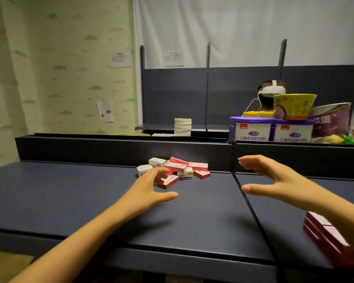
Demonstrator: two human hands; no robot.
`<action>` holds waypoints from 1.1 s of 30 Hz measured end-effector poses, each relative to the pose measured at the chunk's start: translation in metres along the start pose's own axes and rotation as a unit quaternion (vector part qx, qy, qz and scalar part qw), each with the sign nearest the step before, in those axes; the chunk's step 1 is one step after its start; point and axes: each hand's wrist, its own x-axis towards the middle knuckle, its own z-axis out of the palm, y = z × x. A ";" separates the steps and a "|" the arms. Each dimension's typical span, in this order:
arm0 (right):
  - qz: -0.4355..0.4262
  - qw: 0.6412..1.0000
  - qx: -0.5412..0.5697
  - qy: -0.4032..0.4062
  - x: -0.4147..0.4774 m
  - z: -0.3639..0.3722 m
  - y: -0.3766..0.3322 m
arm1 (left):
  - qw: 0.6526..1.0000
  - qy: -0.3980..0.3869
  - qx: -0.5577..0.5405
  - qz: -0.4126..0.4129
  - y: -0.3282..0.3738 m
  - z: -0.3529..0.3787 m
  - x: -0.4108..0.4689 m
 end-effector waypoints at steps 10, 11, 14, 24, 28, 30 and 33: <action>0.049 0.998 -0.006 0.026 0.087 0.073 -0.029 | 0.998 -0.031 0.033 -0.043 -0.089 -0.030 0.087; 0.053 0.998 -0.009 0.029 0.096 0.078 -0.027 | 0.997 -0.038 0.059 -0.039 -0.090 -0.029 0.095; 0.071 0.997 -0.016 0.034 0.124 0.091 -0.019 | 0.986 -0.062 0.149 -0.034 -0.091 -0.025 0.113; 0.129 0.989 -0.067 -0.027 0.200 0.125 0.013 | 0.950 -0.077 0.301 0.033 -0.097 -0.021 0.121; 0.145 0.985 -0.086 -0.027 0.213 0.134 0.017 | 0.960 -0.054 0.272 0.035 -0.094 -0.029 0.121; 0.150 0.985 -0.084 -0.029 0.214 0.134 0.016 | 0.973 -0.055 0.225 0.017 -0.096 -0.036 0.118; 0.134 0.987 -0.083 -0.026 0.209 0.131 0.013 | 0.988 -0.070 0.138 -0.012 -0.099 -0.044 0.112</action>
